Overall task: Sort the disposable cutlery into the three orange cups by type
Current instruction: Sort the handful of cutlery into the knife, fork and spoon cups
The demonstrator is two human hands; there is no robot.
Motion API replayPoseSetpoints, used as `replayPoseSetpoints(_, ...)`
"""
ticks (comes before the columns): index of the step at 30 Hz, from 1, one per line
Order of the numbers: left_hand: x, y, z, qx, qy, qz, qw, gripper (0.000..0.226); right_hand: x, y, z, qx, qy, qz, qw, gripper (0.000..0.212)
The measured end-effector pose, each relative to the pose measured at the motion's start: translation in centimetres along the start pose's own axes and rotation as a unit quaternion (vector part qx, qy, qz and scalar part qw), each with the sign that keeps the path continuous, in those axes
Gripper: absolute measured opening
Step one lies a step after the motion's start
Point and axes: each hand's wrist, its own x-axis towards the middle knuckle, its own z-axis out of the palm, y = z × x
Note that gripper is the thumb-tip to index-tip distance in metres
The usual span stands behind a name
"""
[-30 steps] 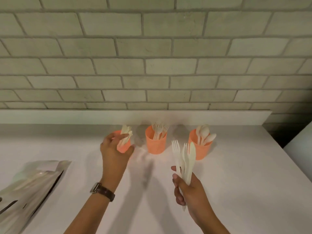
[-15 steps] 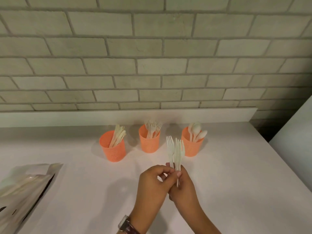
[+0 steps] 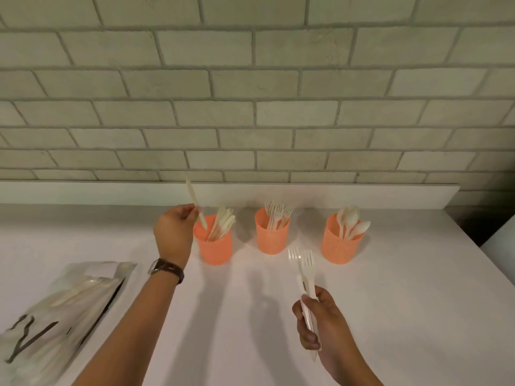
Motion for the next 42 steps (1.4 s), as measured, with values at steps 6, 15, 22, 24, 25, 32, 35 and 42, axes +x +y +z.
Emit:
replayPoseSetpoints(6, 0.8, -3.8, 2.2, 0.114, -0.071, -0.012, 0.991, 0.035, 0.2, -0.4, 0.5, -0.002, -0.005, -0.006, 1.0, 0.008)
replayPoseSetpoints(15, -8.9, 2.7, 2.0, -0.07, -0.105, 0.069, 0.99, 0.018, 0.3, -0.9, 0.6, 0.022, 0.033, -0.043, 0.998, 0.031)
replayPoseSetpoints(22, -17.1, 4.7, 3.2, -0.064, -0.263, 0.079, 0.959, 0.011, -0.7, -1.0, 1.0, -0.008, 0.061, -0.06, 0.996, 0.044)
replayPoseSetpoints(24, -18.1, 4.6, 3.6, -0.031, -0.263, 0.095, 0.96, 0.017, -0.9, -1.0, 1.2, -0.021, 0.073, -0.072, 0.995, 0.043)
replayPoseSetpoints(25, -18.4, 4.6, 3.6, -0.013, -0.26, 0.102, 0.96, 0.019, -0.9, -1.0, 1.2, -0.031, 0.079, -0.078, 0.993, 0.042)
replayPoseSetpoints(32, -18.5, 4.8, 4.0, -0.052, -0.293, 0.027, 0.954, 0.03, -1.2, -0.3, 1.3, -0.128, 0.083, -0.106, 0.983, 0.036)
replayPoseSetpoints(35, -18.1, 4.8, 4.1, -0.102, -0.305, -0.058, 0.945, 0.02, -0.9, -0.3, 1.3, -0.143, 0.051, -0.089, 0.984, 0.037)
replayPoseSetpoints(42, -17.0, 4.4, 3.1, -0.19, -0.313, -0.111, 0.924, 0.009, -0.2, -0.6, 0.9, -0.063, -0.011, -0.027, 0.998, 0.032)
